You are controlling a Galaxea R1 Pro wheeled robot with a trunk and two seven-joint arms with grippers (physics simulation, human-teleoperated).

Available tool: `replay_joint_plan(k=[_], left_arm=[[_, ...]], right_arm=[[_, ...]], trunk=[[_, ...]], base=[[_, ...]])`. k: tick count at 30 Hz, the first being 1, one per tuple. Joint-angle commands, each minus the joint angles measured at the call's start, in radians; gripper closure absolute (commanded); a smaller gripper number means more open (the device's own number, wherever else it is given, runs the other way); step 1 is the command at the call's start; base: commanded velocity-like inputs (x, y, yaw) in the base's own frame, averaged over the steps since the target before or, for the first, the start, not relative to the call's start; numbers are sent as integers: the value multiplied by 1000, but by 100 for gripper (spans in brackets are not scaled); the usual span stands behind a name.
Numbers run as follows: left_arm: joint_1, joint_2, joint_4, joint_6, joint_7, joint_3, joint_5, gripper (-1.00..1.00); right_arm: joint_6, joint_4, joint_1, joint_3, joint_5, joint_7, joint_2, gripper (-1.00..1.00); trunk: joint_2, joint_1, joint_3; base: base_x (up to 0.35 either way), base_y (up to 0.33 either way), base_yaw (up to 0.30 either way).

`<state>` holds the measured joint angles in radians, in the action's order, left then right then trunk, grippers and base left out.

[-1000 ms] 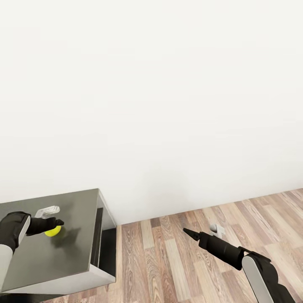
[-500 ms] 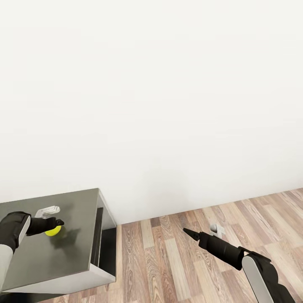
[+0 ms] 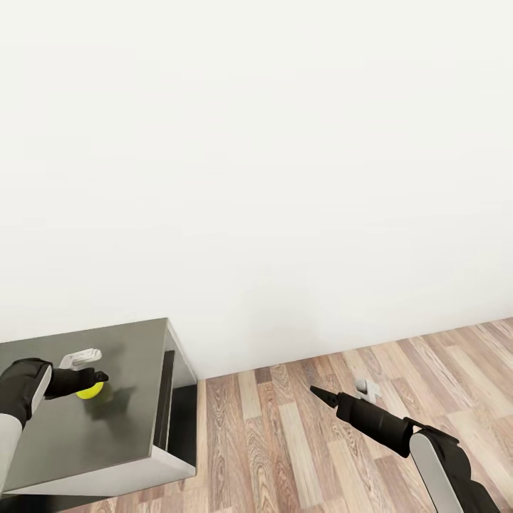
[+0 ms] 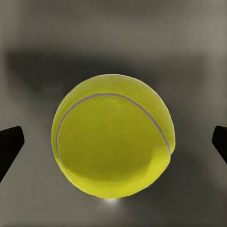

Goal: Put all the toys in the child's room - the three board games (two on the bed and one on the table), the two jigsaw puzzles on the table, and the tennis ball on the table - inside the toy box on the table in the child's room.

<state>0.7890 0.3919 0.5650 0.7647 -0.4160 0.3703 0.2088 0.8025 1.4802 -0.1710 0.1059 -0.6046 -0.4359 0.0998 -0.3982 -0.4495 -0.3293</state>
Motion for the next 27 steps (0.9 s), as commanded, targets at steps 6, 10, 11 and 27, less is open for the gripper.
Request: replay_joint_plan(k=[6,10,11,27], left_arm=[[1,-1,1,3,-9,5,11,-100],[1,-1,1,2,-9,6,10,100],[1,-1,1,2,-9,6,9,100],[1,-1,1,3,-13,5,6,100]], right_arm=[[6,1,-1,1,0,-3,0,-100],[6,2,-1,1,0,-4,0,-100],[6,2,-1,1,0,-4,0,-100],[6,3,-1,0,1,-7,0,-100]], trunk=[[-2,-1,-2],[-2,-1,-2],[-2,-1,-2],[-2,-1,5]], base=[[0,0,0],[0,0,0],[0,0,0],[0,0,0]])
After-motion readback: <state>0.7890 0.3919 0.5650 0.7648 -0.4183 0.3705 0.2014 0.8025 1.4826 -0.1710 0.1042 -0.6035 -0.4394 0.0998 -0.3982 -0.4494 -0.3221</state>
